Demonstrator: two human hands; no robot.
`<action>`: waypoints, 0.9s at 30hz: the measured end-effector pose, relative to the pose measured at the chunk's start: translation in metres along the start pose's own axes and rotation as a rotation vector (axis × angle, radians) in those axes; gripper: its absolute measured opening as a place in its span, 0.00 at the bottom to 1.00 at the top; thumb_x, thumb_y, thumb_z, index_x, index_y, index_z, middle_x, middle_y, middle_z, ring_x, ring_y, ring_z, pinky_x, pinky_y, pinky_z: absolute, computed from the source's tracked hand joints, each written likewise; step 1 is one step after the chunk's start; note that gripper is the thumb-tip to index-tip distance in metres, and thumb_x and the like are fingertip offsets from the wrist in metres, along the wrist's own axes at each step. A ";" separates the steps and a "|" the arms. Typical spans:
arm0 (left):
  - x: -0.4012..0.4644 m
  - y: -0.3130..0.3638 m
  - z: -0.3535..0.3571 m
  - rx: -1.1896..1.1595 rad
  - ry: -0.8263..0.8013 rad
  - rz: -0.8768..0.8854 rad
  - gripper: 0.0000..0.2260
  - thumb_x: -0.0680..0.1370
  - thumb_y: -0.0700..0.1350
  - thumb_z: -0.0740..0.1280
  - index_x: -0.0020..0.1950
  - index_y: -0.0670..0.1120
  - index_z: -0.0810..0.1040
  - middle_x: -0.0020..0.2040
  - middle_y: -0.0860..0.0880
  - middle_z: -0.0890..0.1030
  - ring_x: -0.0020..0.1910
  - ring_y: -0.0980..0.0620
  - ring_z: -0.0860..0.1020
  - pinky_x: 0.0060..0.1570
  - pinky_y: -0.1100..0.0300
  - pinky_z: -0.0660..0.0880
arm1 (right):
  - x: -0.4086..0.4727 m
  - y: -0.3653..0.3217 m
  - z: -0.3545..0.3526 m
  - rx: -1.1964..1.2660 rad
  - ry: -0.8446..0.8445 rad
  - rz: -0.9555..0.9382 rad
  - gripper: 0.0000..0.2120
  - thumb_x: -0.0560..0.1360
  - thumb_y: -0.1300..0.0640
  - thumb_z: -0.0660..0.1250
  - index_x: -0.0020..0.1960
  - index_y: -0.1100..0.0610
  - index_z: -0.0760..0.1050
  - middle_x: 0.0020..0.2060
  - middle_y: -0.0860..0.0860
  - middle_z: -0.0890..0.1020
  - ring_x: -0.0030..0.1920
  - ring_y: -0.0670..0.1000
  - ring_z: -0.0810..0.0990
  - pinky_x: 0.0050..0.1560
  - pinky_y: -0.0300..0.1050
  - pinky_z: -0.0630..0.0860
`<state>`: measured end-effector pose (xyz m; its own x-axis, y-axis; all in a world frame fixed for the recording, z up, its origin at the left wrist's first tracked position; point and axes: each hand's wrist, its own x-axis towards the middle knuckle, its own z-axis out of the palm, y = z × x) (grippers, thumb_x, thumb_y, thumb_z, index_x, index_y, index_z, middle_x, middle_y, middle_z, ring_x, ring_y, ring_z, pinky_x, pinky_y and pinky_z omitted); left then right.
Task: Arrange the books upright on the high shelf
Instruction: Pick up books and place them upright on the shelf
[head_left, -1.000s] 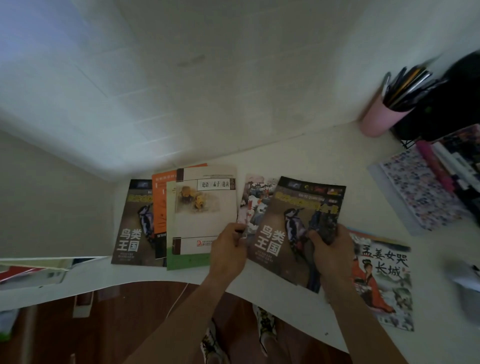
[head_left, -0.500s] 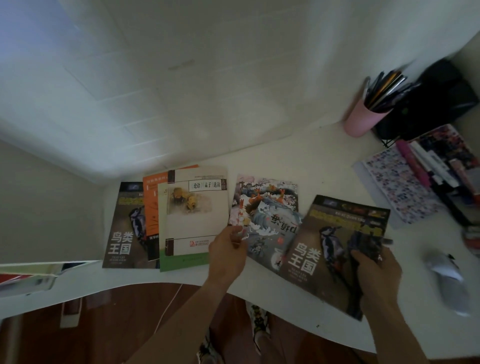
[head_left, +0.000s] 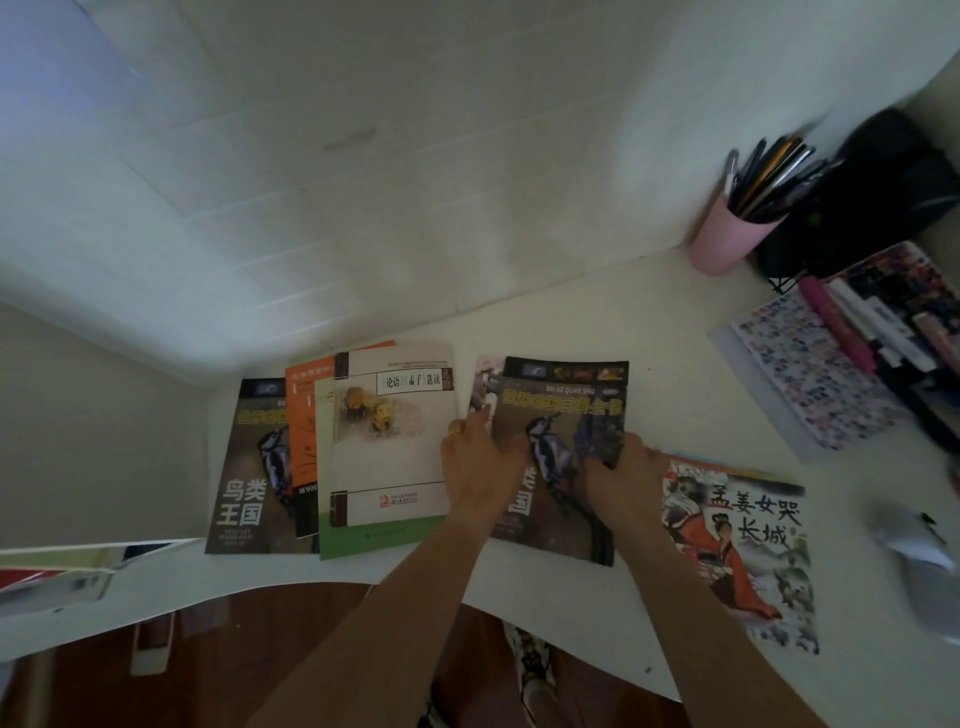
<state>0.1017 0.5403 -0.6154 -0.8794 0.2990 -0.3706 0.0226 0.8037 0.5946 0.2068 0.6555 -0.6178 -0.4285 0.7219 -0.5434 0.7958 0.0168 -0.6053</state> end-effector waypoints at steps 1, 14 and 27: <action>0.001 0.000 0.000 0.001 -0.017 0.011 0.22 0.77 0.49 0.71 0.69 0.44 0.75 0.58 0.44 0.76 0.60 0.43 0.74 0.60 0.53 0.69 | 0.002 -0.002 0.001 0.040 -0.024 0.004 0.19 0.74 0.48 0.59 0.60 0.56 0.74 0.60 0.56 0.74 0.54 0.58 0.73 0.55 0.49 0.71; 0.007 -0.023 -0.006 -0.229 -0.014 -0.111 0.26 0.71 0.47 0.77 0.67 0.52 0.74 0.52 0.58 0.73 0.60 0.49 0.74 0.62 0.51 0.74 | 0.029 -0.012 -0.016 0.474 -0.130 0.165 0.32 0.77 0.58 0.74 0.76 0.56 0.62 0.58 0.56 0.76 0.53 0.56 0.80 0.42 0.47 0.79; -0.003 -0.025 -0.024 -0.613 -0.105 -0.265 0.21 0.71 0.43 0.80 0.58 0.48 0.74 0.52 0.46 0.83 0.45 0.48 0.86 0.47 0.46 0.84 | 0.025 -0.022 0.001 0.413 -0.250 0.015 0.11 0.82 0.66 0.62 0.43 0.55 0.74 0.39 0.52 0.80 0.39 0.51 0.79 0.40 0.41 0.77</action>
<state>0.0928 0.5071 -0.6123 -0.7664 0.2049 -0.6088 -0.4889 0.4286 0.7598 0.1783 0.6730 -0.6186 -0.5485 0.5304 -0.6464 0.5876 -0.3054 -0.7493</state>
